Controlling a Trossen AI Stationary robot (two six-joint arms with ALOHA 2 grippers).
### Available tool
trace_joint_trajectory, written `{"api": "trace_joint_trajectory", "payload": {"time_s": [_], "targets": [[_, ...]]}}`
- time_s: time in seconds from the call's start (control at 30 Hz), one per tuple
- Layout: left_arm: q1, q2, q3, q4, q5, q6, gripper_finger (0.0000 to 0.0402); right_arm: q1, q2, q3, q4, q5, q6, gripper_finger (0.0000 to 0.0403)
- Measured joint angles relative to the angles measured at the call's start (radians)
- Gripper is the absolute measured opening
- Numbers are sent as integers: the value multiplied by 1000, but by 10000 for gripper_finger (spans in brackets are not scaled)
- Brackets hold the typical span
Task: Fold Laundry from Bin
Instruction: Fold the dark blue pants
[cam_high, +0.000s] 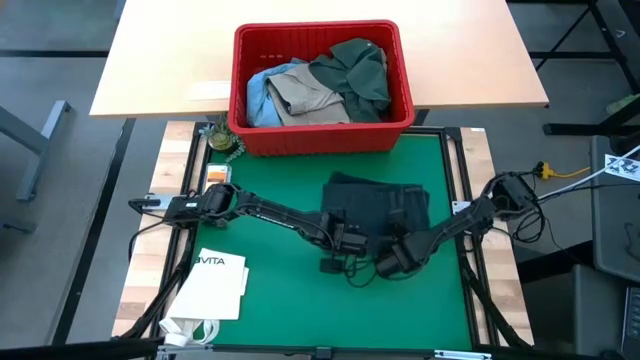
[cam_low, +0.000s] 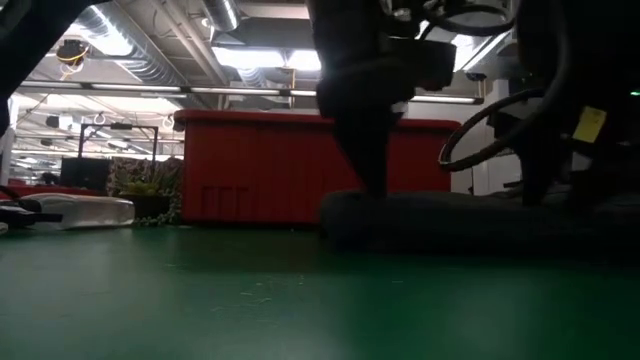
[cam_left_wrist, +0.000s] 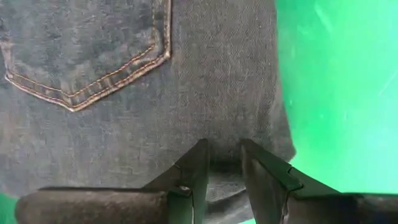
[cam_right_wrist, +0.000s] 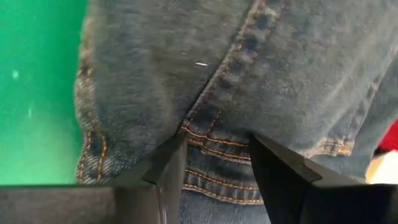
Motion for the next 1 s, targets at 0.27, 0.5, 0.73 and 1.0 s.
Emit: {"api": "trace_joint_trajectory", "payload": {"time_s": [0.27,0.5,0.73,1.0], "targets": [[-2,0,2,-114,2,-6,91,-7,0,1,133,28,-182,179],[-6,0,2,-159,2,-8,92,-7,0,1,200,55,-262,179],[-12,-1,2,-262,2,-45,92,-39,0,1,278,101,-327,179],[-7,-57,4,-308,-123,-54,92,-133,0,5,296,112,-429,179]]}}
